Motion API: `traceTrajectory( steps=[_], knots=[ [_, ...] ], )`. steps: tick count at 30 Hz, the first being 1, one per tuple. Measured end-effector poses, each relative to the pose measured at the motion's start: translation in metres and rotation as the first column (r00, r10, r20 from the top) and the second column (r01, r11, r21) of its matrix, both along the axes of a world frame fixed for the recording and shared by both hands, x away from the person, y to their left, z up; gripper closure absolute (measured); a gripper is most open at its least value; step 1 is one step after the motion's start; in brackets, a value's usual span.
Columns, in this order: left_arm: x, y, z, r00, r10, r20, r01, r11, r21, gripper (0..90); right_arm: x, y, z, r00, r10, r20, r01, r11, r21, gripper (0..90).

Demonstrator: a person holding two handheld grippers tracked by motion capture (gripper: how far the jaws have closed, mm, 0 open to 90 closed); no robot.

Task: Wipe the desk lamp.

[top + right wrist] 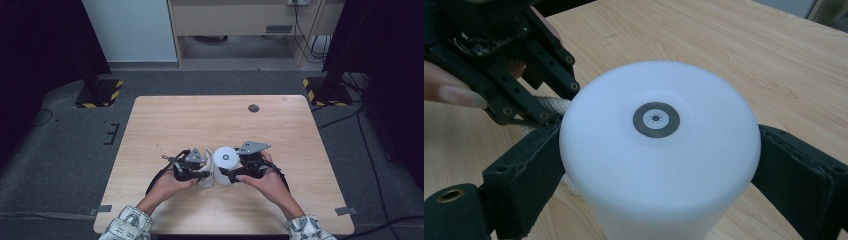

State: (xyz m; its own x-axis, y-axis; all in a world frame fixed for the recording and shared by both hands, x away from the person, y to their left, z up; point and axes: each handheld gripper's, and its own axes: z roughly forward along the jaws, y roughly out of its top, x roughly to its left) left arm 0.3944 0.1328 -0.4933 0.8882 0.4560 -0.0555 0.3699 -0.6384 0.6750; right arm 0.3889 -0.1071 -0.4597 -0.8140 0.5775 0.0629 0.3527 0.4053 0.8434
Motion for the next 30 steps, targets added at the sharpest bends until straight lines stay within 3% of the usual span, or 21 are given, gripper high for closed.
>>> traceTrajectory(
  steps=[3, 7, 11, 12, 16, 25, 30],
  knots=[
    [-0.004, -0.001, -0.003, 0.9991, -0.035, -0.024, 0.035, 0.999, 0.026, 75.6, -0.002, -0.001, 0.0, 1.0, 0.003, -0.002, -0.003, 1.0, -0.003, 9.4],
    [-0.007, 0.001, -0.004, 0.9989, -0.038, -0.026, 0.039, 0.9987, 0.034, 75.7, -0.006, 0.0, 0.0, 1.0, 0.009, 0.0, -0.009, 1.0, -0.009, 9.4],
    [-0.009, 0.006, 0.005, 0.9997, -0.024, -0.006, 0.024, 0.9997, 0.0, 76.1, -0.011, 0.001, 0.0, 0.9998, 0.018, 0.004, -0.018, 1.0, -0.02, 9.6],
    [-0.01, 0.01, 0.009, 0.9999, -0.015, 0.0, 0.015, 0.9996, -0.025, 76.1, -0.012, 0.001, 0.0, 0.9998, 0.021, 0.004, -0.021, 1.0, -0.02, 9.7],
    [-0.009, 0.014, 0.015, 0.9999, 0.003, 0.014, -0.002, 0.9991, -0.042, 76.1, -0.014, -0.002, 0.002, 0.9998, 0.02, 0.006, -0.02, 1.0, -0.015, 8.4],
    [0.014, 0.028, 0.028, 0.9972, 0.069, 0.031, -0.066, 0.9954, -0.07, 76.1, -0.025, -0.018, 0.006, 0.9999, 0.006, 0.016, -0.006, 1.0, -0.012, 6.1],
    [0.039, 0.031, 0.037, 0.9943, 0.097, 0.044, -0.093, 0.9931, -0.071, 76.1, -0.03, -0.038, -0.005, 0.9998, -0.021, -0.006, 0.02, 0.998, -0.054, 7.4]
  ],
)
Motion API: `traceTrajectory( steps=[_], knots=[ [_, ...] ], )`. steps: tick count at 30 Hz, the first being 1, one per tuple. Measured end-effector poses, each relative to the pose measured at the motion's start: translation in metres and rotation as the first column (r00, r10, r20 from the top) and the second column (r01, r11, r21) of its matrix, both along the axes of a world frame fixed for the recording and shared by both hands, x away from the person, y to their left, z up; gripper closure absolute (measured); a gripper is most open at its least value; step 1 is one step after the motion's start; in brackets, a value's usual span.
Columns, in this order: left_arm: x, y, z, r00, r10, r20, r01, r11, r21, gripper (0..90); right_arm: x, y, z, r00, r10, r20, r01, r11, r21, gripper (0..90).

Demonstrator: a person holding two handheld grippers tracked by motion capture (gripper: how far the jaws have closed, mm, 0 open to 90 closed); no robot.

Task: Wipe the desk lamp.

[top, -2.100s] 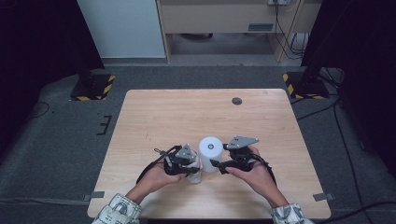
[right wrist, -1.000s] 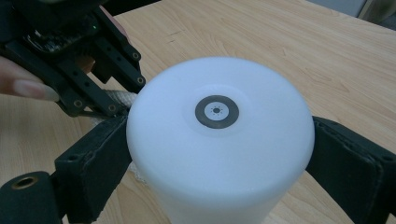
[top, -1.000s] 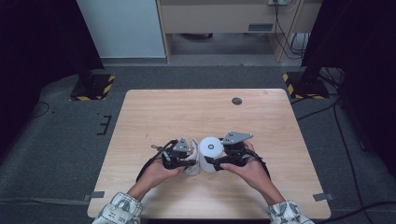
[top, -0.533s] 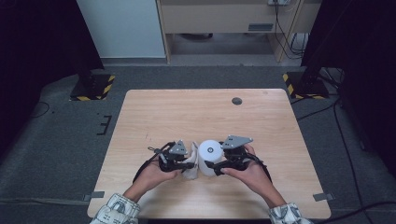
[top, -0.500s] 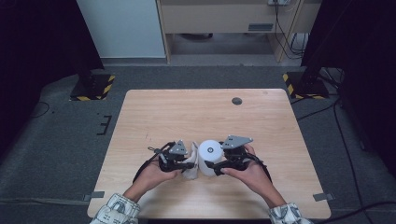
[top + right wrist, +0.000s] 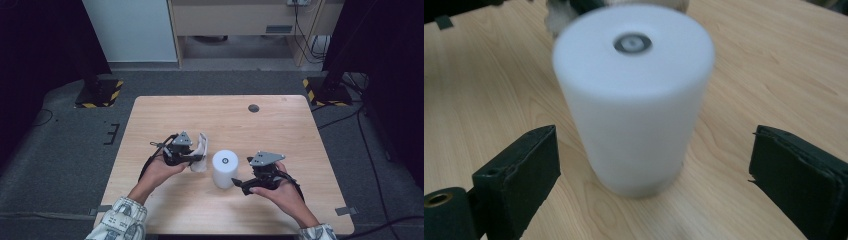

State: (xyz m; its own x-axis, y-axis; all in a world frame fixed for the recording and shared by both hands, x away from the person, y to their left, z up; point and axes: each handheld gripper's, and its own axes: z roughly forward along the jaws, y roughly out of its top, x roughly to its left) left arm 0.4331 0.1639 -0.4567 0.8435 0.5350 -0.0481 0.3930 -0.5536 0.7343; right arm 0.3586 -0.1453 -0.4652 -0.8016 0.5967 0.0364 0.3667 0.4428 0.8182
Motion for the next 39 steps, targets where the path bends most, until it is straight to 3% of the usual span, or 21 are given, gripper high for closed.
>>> traceTrajectory(
  steps=[5, 9, 16, 18, 19, 20, 25, 29, 30, 31, 32, 33, 37, 38, 39],
  knots=[
    [0.008, 0.0, 0.001, 0.9999, 0.016, 0.0, -0.016, 0.9999, 0.001, 76.1, 0.0, -0.013, -0.005, 0.9997, -0.023, -0.011, 0.023, 1.0, -0.006, 10.7],
    [0.003, 0.0, -0.003, 0.9999, 0.011, -0.002, -0.011, 0.9998, 0.015, 76.3, 0.003, -0.021, -0.007, 0.9983, -0.053, -0.024, 0.053, 0.998, -0.017, 14.5],
    [-0.027, 0.006, -0.011, 0.9999, 0.004, 0.009, -0.004, 0.9999, 0.015, 76.6, 0.004, -0.025, -0.01, 0.9972, -0.069, -0.031, 0.068, 0.997, -0.04, 20.3],
    [-0.044, 0.01, -0.011, 0.9999, -0.002, 0.012, 0.002, 0.9999, 0.013, 76.7, 0.002, -0.027, -0.01, 0.9971, -0.073, -0.024, 0.071, 0.996, -0.051, 22.3],
    [-0.044, 0.01, -0.011, 0.9999, -0.002, 0.012, 0.002, 0.9999, 0.013, 76.7, 0.001, -0.028, -0.011, 0.9969, -0.074, -0.026, 0.073, 0.996, -0.051, 23.7],
    [-0.056, 0.011, -0.009, 0.9998, -0.012, 0.018, 0.012, 0.9998, 0.014, 76.8, 0.0, -0.029, -0.011, 0.9971, -0.072, -0.024, 0.07, 0.996, -0.054, 24.7],
    [-0.078, 0.006, -0.01, 0.9987, -0.049, 0.015, 0.049, 0.9986, 0.023, 77.1, -0.003, -0.035, -0.014, 0.9952, -0.091, -0.034, 0.089, 0.993, -0.075, 27.3],
    [-0.094, -0.01, -0.013, 0.9952, -0.098, 0.01, 0.097, 0.9948, 0.031, 77.3, -0.009, -0.044, -0.016, 0.9902, -0.126, -0.06, 0.122, 0.99, -0.064, 30.0],
    [-0.1, -0.024, -0.014, 0.9917, -0.127, 0.016, 0.127, 0.9911, 0.04, 77.3, -0.013, -0.047, -0.015, 0.9865, -0.152, -0.059, 0.149, 0.987, -0.061, 31.8],
    [-0.1, -0.024, -0.014, 0.9917, -0.127, 0.016, 0.127, 0.9911, 0.04, 77.3, -0.013, -0.047, -0.015, 0.9865, -0.152, -0.059, 0.149, 0.987, -0.061, 31.8],
    [-0.104, -0.039, -0.015, 0.9867, -0.162, 0.02, 0.161, 0.9859, 0.047, 77.3, -0.016, -0.051, -0.014, 0.9852, -0.16, -0.06, 0.157, 0.986, -0.052, 32.6],
    [-0.104, -0.039, -0.015, 0.9867, -0.162, 0.02, 0.161, 0.9859, 0.047, 77.3, -0.016, -0.051, -0.014, 0.9852, -0.16, -0.06, 0.157, 0.986, -0.052, 32.6],
    [-0.111, -0.076, -0.023, 0.978, -0.208, 0.008, 0.208, 0.9768, 0.053, 77.3, -0.026, -0.06, -0.014, 0.9817, -0.18, -0.063, 0.177, 0.983, -0.047, 35.2],
    [-0.111, -0.076, -0.023, 0.978, -0.208, 0.008, 0.208, 0.9768, 0.053, 77.3, -0.026, -0.06, -0.014, 0.9817, -0.18, -0.063, 0.177, 0.983, -0.047, 35.2],
    [-0.114, -0.092, -0.027, 0.9726, -0.233, 0.007, 0.232, 0.971, 0.059, 77.3, -0.029, -0.063, -0.013, 0.9798, -0.19, -0.063, 0.187, 0.981, -0.047, 35.4]
  ],
)
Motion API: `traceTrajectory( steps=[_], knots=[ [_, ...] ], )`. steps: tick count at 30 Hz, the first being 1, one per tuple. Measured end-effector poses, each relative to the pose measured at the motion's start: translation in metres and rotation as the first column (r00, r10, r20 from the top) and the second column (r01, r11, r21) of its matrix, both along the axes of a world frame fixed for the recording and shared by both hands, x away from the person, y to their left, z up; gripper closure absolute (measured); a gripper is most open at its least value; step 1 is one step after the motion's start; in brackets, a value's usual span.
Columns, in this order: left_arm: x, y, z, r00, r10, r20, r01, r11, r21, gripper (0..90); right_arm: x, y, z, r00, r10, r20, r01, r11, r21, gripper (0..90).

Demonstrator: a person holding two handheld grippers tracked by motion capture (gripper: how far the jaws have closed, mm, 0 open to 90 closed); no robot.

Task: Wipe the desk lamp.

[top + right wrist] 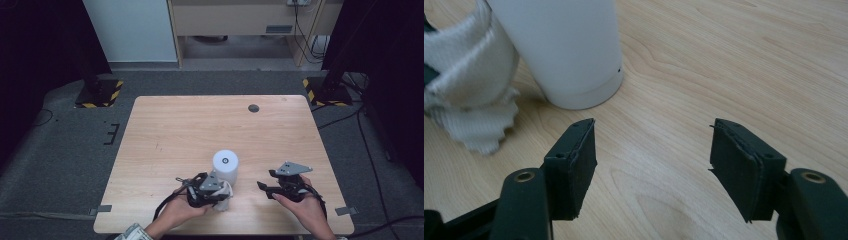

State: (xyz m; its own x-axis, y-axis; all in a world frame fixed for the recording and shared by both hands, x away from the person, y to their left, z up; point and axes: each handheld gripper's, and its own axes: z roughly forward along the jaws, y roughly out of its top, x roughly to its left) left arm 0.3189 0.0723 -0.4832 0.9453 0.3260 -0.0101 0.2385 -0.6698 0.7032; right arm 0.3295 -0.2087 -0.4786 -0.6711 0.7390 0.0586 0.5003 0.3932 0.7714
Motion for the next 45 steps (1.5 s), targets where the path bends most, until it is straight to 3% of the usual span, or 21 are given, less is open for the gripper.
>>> traceTrajectory(
  steps=[1, 8, 9, 11, 15, 16, 17, 20, 21, 27, 29, 30, 31, 32, 33, 34, 37, 40, 43, 45],
  knots=[
    [0.0, 0.0, 0.0, 1.0, 0.0, 0.0, 0.0, 1.0, 0.0, 77.4, 0.0, 0.0, 0.0, 1.0, 0.0, 0.0, 0.0, 1.0, 0.0, 35.4],
    [0.001, -0.058, -0.011, 0.9992, -0.04, 0.008, 0.04, 0.999, -0.021, 77.3, -0.009, -0.026, 0.006, 0.9966, -0.079, 0.024, 0.079, 0.997, 0.011, 37.0],
    [0.001, -0.058, -0.011, 0.9992, -0.04, 0.008, 0.04, 0.999, -0.021, 77.3, -0.009, -0.026, 0.006, 0.9966, -0.079, 0.024, 0.079, 0.997, 0.011, 37.0],
    [0.005, -0.077, -0.016, 0.9998, -0.02, 0.006, 0.02, 0.9991, -0.038, 76.8, -0.009, -0.034, 0.005, 0.9931, -0.115, 0.025, 0.115, 0.993, 0.018, 37.4],
    [0.011, -0.088, -0.024, 0.9998, 0.02, 0.006, -0.02, 0.9995, -0.024, 71.5, -0.008, -0.037, 0.005, 0.991, -0.132, 0.024, 0.132, 0.991, 0.011, 37.1],
    [0.013, -0.089, -0.026, 0.9993, 0.037, 0.004, -0.036, 0.9992, -0.019, 66.5, -0.007, -0.036, 0.004, 0.9906, -0.135, 0.023, 0.134, 0.991, 0.004, 36.9],
    [0.014, -0.089, -0.027, 0.9987, 0.051, 0.001, -0.051, 0.9986, -0.016, 66.5, -0.007, -0.036, 0.004, 0.9906, -0.135, 0.023, 0.134, 0.991, 0.004, 36.9],
    [0.016, -0.086, -0.026, 0.9963, 0.086, 0.002, -0.086, 0.9957, -0.033, 53.2, -0.007, -0.035, 0.003, 0.9911, -0.131, 0.024, 0.131, 0.991, 0.0, 36.0],
    [0.016, -0.083, -0.022, 0.9948, 0.102, -0.005, -0.102, 0.9926, -0.066, 50.2, -0.007, -0.035, 0.003, 0.9911, -0.131, 0.024, 0.131, 0.991, 0.001, 34.8],
    [0.012, -0.076, -0.01, 0.9953, 0.097, 0.009, -0.096, 0.9904, -0.099, 45.3, -0.008, -0.035, 0.004, 0.9926, -0.118, 0.028, 0.118, 0.993, 0.01, 30.4],
    [0.01, -0.068, 0.003, 0.9953, 0.095, 0.018, -0.092, 0.9876, -0.128, 44.8, -0.009, -0.033, 0.004, 0.9926, -0.116, 0.035, 0.116, 0.993, 0.012, 30.5],
    [0.01, -0.068, 0.003, 0.9953, 0.095, 0.018, -0.092, 0.9876, -0.128, 44.5, -0.009, -0.033, 0.004, 0.9926, -0.116, 0.035, 0.116, 0.993, 0.012, 30.5],
    [0.009, -0.061, 0.014, 0.9952, 0.094, 0.025, -0.089, 0.9849, -0.148, 44.4, -0.009, -0.032, 0.005, 0.9939, -0.103, 0.04, 0.103, 0.995, 0.013, 32.1],
    [0.009, -0.061, 0.014, 0.9952, 0.094, 0.025, -0.089, 0.9849, -0.148, 44.1, -0.009, -0.032, 0.005, 0.9939, -0.103, 0.04, 0.103, 0.995, 0.013, 32.1],
    [0.009, -0.053, 0.026, 0.9941, 0.1, 0.042, -0.091, 0.9805, -0.174, 44.1, -0.009, -0.031, 0.005, 0.9944, -0.096, 0.045, 0.095, 0.995, 0.008, 36.3],
    [0.009, -0.053, 0.026, 0.9941, 0.1, 0.042, -0.091, 0.9805, -0.174, 43.5, -0.009, -0.031, 0.005, 0.9944, -0.096, 0.045, 0.095, 0.995, 0.008, 36.3],
    [0.01, -0.038, 0.044, 0.9952, 0.086, 0.047, -0.076, 0.979, -0.189, 38.5, -0.011, -0.027, 0.005, 0.9968, -0.062, 0.049, 0.062, 0.998, 0.013, 41.9],
    [0.013, -0.025, 0.053, 0.9937, 0.093, 0.063, -0.078, 0.9759, -0.204, 36.1, -0.011, -0.021, 0.006, 0.998, -0.04, 0.05, 0.039, 0.999, 0.02, 42.0],
    [0.021, -0.013, 0.058, 0.9936, 0.105, 0.042, -0.093, 0.9697, -0.226, 30.4, -0.011, -0.015, 0.006, 0.9988, -0.019, 0.045, 0.018, 0.999, 0.027, 40.4],
    [0.026, -0.006, 0.06, 0.9901, 0.13, 0.053, -0.115, 0.9673, -0.226, 28.5, -0.011, -0.009, 0.006, 0.9993, -0.002, 0.036, 0.001, 1.0, 0.024, 38.1]
  ],
)
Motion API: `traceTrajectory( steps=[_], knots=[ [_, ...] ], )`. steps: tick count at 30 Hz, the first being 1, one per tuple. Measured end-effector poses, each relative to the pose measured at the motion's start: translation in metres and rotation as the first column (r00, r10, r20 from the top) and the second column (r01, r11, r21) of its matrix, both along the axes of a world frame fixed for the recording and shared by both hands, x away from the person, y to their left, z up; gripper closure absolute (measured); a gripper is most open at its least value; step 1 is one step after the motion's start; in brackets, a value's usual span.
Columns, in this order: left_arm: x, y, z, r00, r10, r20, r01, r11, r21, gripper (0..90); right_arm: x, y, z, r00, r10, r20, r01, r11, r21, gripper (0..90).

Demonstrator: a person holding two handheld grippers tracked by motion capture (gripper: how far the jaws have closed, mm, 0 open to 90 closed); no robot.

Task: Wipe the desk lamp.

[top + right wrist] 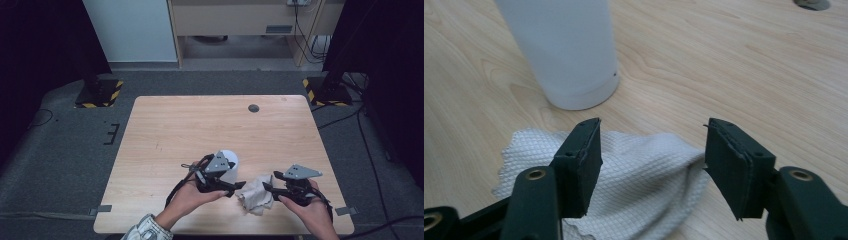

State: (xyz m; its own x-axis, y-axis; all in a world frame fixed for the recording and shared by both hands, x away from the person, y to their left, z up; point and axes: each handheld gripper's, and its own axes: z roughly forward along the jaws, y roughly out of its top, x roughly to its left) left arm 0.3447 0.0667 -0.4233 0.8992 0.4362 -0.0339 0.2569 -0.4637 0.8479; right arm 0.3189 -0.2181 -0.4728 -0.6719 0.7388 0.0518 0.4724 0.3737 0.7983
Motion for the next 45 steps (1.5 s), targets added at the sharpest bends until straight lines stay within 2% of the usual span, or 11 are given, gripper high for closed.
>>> traceTrajectory(
  steps=[6, 11, 14, 17, 22, 25, 34, 39, 40, 43, 45],
  knots=[
    [0.009, 0.011, 0.004, 0.9998, 0.017, 0.006, -0.017, 0.9999, 0.002, 22.8, 0.002, 0.014, -0.007, 0.9983, 0.046, -0.034, -0.048, 0.998, -0.037, 29.3],
    [0.016, 0.017, 0.005, 0.9996, 0.027, 0.009, -0.027, 0.9996, -0.007, 16.6, 0.001, 0.02, -0.012, 0.9975, 0.054, -0.045, -0.057, 0.997, -0.058, 24.8],
    [0.02, 0.02, 0.0, 0.9992, 0.039, 0.01, -0.039, 0.9992, 0.011, 13.3, 0.002, 0.027, -0.019, 0.9955, 0.067, -0.066, -0.073, 0.993, -0.095, 23.2],
    [0.023, 0.021, -0.002, 0.9989, 0.044, 0.017, -0.044, 0.9988, 0.022, 11.9, 0.002, 0.029, -0.02, 0.995, 0.067, -0.075, -0.074, 0.992, -0.102, 22.4],
    [0.031, 0.027, -0.006, 0.9988, 0.049, 0.003, -0.049, 0.9981, 0.039, 8.7, 0.003, 0.028, -0.02, 0.9949, 0.062, -0.08, -0.069, 0.993, -0.099, 22.5],
    [0.034, 0.029, -0.009, 0.998, 0.062, -0.011, -0.062, 0.9971, 0.044, 5.0, 0.003, 0.029, -0.023, 0.9944, 0.059, -0.088, -0.068, 0.992, -0.108, 22.7],
    [0.039, 0.03, -0.013, 0.9975, 0.066, -0.023, -0.065, 0.9964, 0.055, 4.1, 0.008, 0.033, -0.034, 0.9899, 0.057, -0.13, -0.077, 0.985, -0.156, 16.9],
    [0.039, 0.029, -0.016, 0.9978, 0.061, -0.026, -0.059, 0.9962, 0.065, 4.1, 0.01, 0.035, -0.041, 0.9864, 0.06, -0.153, -0.088, 0.979, -0.184, 17.7],
    [0.039, 0.029, -0.017, 0.9978, 0.06, -0.029, -0.058, 0.9961, 0.066, 4.0, 0.011, 0.036, -0.044, 0.9846, 0.058, -0.165, -0.092, 0.974, -0.207, 20.3],
    [0.039, 0.028, -0.017, 0.9978, 0.059, -0.031, -0.057, 0.9961, 0.067, 4.0, 0.01, 0.037, -0.046, 0.9856, 0.063, -0.157, -0.098, 0.969, -0.227, 22.7],
    [0.039, 0.028, -0.019, 0.9975, 0.059, -0.038, -0.057, 0.9963, 0.065, 4.1, 0.01, 0.035, -0.046, 0.9874, 0.068, -0.143, -0.1, 0.967, -0.234, 30.9]
  ],
)
